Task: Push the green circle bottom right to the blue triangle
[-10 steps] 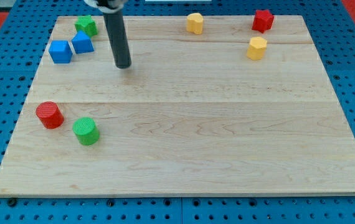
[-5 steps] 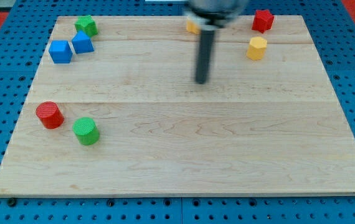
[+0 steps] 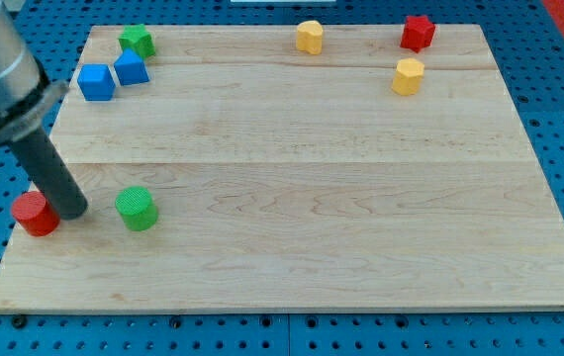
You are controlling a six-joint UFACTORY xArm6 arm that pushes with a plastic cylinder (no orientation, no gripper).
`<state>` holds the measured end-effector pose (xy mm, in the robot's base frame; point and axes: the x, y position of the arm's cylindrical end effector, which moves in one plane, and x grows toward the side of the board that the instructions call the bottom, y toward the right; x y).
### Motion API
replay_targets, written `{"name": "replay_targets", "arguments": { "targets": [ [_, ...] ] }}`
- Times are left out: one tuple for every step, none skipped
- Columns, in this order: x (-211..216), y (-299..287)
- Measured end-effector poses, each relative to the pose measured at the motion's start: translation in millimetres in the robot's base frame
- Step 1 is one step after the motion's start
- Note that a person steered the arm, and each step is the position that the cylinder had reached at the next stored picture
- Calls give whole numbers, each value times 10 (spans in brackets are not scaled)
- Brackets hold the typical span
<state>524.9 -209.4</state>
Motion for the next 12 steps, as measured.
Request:
{"name": "replay_targets", "arguments": {
  "targets": [
    [52,784],
    [-208,1094],
    [-474,1092],
    [-661,1733],
    [-723,2259],
    [-721,2176],
    [-721,2066],
    [-721,1961],
    [-701,1911],
    [-700,1637],
    [-850,1764],
    [-939,1635]
  ]
}}
